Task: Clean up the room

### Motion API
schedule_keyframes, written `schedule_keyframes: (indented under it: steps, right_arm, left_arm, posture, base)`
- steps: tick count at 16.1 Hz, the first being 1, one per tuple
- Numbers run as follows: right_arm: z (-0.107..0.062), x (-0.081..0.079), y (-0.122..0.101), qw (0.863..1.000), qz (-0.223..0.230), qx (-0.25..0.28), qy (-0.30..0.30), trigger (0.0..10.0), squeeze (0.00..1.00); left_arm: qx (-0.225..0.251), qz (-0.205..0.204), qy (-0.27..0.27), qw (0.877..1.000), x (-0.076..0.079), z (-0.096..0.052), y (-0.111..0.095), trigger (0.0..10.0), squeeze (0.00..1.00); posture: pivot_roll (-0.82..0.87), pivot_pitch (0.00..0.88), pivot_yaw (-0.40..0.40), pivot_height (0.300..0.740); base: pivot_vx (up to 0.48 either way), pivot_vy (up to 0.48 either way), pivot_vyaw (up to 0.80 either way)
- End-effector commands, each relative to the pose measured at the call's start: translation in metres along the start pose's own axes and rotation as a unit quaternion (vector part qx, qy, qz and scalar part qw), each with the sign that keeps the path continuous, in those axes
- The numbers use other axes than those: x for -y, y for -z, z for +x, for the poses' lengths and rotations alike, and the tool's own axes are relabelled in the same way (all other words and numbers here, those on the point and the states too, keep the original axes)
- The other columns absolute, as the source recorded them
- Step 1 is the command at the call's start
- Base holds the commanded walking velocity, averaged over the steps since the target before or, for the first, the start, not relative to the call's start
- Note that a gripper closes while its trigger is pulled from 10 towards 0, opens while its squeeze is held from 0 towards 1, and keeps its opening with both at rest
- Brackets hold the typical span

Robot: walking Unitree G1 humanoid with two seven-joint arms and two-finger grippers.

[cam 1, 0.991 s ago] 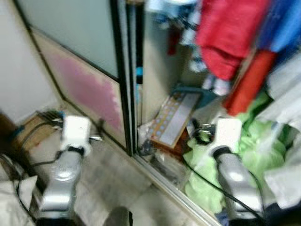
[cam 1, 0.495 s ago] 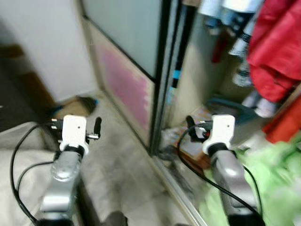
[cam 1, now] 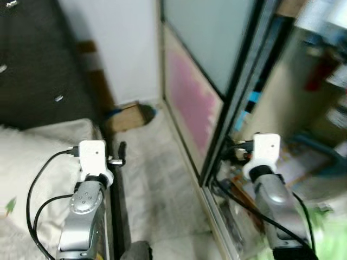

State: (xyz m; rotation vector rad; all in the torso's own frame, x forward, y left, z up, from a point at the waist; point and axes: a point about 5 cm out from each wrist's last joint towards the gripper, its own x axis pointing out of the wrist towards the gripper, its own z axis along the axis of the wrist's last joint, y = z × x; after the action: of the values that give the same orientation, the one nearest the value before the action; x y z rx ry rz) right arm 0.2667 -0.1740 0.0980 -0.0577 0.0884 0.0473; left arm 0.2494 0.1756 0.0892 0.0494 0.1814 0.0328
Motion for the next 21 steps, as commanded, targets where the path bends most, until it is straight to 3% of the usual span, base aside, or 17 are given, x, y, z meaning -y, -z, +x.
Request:
schedule_keyframes:
  steps: [1,2,4,6,9,11,14,15,19,21]
  right_arm:
    - [0.001,-0.005,-0.001,1.000,0.004,0.002,-0.007,10.0,0.00]
    - [0.001,-0.005,-0.001,1.000,0.007,0.002,-0.007,10.0,0.00]
    - [0.003,-0.007,0.000,1.000,0.007,-0.002,-0.014,10.0,0.00]
    - [0.004,-0.007,-0.001,1.000,0.011,0.000,-0.016,10.0,0.00]
    - [0.005,-0.007,-0.001,1.000,0.011,-0.001,-0.015,10.0,0.00]
    - [0.007,-0.009,-0.002,1.000,0.011,0.000,-0.028,10.0,0.00]
    - [0.009,-0.010,-0.004,0.999,0.011,0.003,-0.031,10.0,0.00]
    - [0.009,-0.009,-0.004,1.000,0.011,0.004,-0.027,10.0,0.00]
    - [0.008,-0.006,-0.001,1.000,0.016,-0.001,-0.018,10.0,0.00]
    - [0.008,-0.007,-0.001,1.000,0.015,0.000,-0.019,10.0,0.00]
  left_arm:
    - [0.011,-0.001,-0.009,1.000,-0.005,0.000,-0.004,10.0,0.00]
    - [0.034,0.011,-0.009,0.999,-0.004,0.000,-0.008,10.0,0.00]
    - [0.034,0.017,-0.017,0.999,-0.004,0.001,-0.007,10.0,0.00]
    - [0.040,0.050,-0.015,0.998,-0.003,0.004,-0.010,10.0,0.00]
    - [0.032,0.041,-0.035,0.998,-0.006,0.005,-0.010,10.0,0.00]
    - [0.051,0.051,-0.069,0.995,-0.013,0.004,-0.013,10.0,0.00]
    - [0.044,0.058,-0.063,0.995,-0.012,0.006,-0.013,10.0,0.00]
    - [0.041,0.064,-0.047,0.996,-0.005,0.001,-0.010,10.0,0.00]
    - [0.031,0.005,-0.016,0.999,0.001,-0.002,-0.004,10.0,0.00]
    - [0.040,0.012,0.005,0.999,0.005,-0.004,-0.010,10.0,0.00]
  posture:
    - [0.04,0.000,-0.044,0.740]
    - [0.04,0.000,-0.044,0.740]
    - [0.04,0.000,-0.042,0.740]
    - [0.04,0.000,-0.040,0.740]
    - [0.03,0.005,-0.039,0.740]
    - [0.03,0.005,-0.039,0.740]
    - [0.04,0.007,-0.043,0.740]
    - [0.04,0.006,-0.043,0.740]
    - [0.03,0.009,-0.043,0.740]
    - [0.03,0.007,-0.042,0.740]
  base:
    - [0.000,0.000,0.80]
    - [0.000,0.000,0.80]
    - [0.000,0.000,0.80]
    - [0.000,0.000,0.80]
    - [0.000,0.000,0.80]
    - [0.000,0.000,0.80]
    - [0.000,0.000,0.80]
    - [0.000,0.000,0.80]
    - [0.000,0.000,0.80]
    - [0.000,0.000,0.80]
